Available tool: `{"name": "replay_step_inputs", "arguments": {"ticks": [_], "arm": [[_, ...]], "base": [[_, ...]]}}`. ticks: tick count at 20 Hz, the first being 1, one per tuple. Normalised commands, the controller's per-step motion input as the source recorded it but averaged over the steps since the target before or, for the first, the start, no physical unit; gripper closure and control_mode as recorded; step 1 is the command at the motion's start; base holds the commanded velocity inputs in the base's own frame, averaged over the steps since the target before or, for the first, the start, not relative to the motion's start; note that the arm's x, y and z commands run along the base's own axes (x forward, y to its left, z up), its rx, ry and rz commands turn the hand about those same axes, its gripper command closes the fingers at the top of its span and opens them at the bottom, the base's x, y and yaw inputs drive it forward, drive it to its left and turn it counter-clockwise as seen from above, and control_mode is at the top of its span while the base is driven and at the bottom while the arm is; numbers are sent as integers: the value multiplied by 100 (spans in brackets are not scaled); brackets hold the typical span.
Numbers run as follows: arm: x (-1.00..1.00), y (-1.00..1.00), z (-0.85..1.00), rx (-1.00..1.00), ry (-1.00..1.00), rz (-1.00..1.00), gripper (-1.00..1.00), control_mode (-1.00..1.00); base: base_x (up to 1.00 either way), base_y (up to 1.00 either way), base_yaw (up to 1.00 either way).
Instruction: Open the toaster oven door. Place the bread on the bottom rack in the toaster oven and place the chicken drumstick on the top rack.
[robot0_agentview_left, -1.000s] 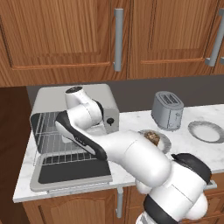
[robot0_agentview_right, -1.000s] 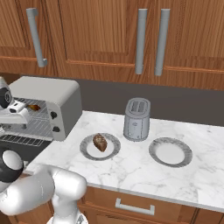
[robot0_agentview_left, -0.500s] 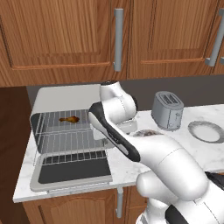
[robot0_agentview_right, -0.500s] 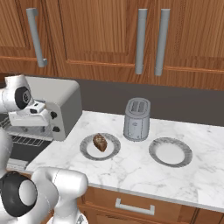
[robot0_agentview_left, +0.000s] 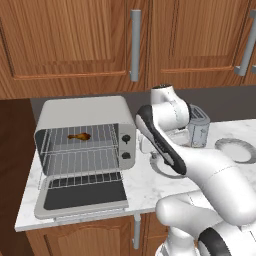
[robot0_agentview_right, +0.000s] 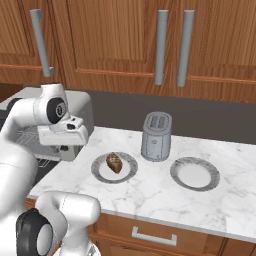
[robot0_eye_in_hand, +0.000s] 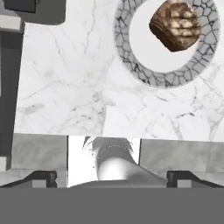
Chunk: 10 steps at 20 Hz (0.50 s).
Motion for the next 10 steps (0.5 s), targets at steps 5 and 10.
{"name": "replay_step_inputs", "arguments": {"ticks": [5,10], "arm": [[9,-99,-5,-1,7,5,-100,-100],[38,-51,-29,-6,5,19,-100,-100]], "base": [[0,0,0],[0,0,0]]}}
